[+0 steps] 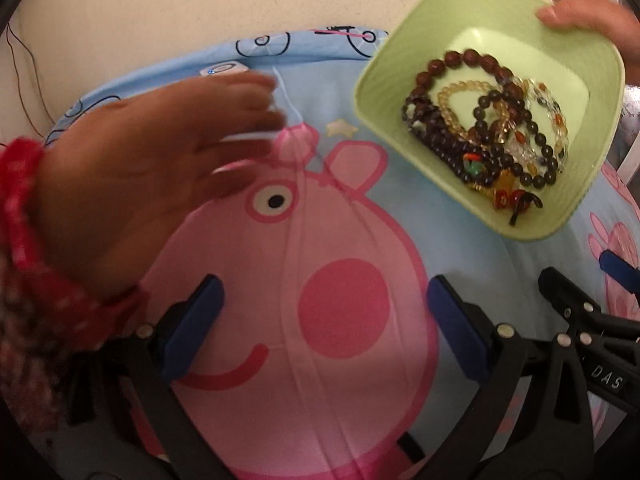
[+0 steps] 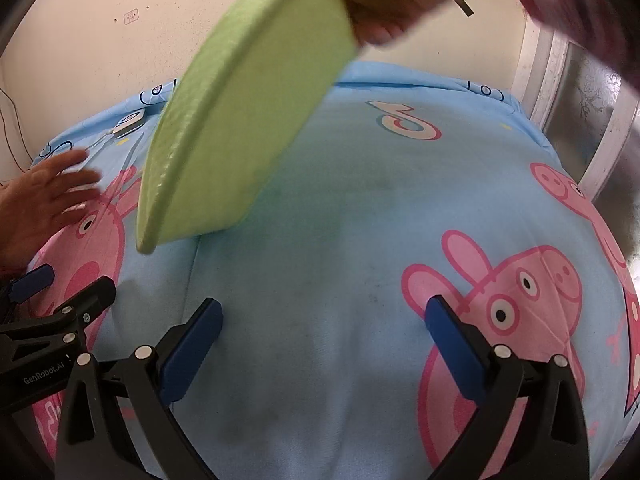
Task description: Organize jewelry
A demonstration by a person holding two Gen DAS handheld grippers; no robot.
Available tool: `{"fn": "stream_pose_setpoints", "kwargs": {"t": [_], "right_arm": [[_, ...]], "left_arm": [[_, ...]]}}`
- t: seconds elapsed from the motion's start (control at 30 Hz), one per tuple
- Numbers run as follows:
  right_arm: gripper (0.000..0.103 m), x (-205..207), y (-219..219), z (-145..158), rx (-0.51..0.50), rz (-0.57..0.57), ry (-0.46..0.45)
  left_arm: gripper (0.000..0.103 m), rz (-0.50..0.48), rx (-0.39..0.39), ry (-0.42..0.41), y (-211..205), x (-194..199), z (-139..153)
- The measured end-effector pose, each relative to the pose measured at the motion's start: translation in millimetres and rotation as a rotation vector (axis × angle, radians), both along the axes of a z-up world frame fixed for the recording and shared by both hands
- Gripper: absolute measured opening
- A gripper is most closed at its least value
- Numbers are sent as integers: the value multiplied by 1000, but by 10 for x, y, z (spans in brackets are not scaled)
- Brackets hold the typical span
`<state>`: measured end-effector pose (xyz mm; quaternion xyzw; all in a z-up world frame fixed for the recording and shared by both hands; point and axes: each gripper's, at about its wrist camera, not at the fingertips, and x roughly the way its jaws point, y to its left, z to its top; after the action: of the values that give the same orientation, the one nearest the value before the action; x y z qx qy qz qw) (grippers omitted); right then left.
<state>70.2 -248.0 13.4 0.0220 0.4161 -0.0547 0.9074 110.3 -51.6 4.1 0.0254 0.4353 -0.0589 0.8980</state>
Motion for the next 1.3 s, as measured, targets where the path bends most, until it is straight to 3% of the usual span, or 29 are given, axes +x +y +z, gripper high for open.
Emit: {"fn": "stream_pose_setpoints", "kwargs": {"t": [1.3], "right_arm": [[80,12,-12,39,-1,0,1]], "left_arm": [[98,0,1,0,5,10,8]]}}
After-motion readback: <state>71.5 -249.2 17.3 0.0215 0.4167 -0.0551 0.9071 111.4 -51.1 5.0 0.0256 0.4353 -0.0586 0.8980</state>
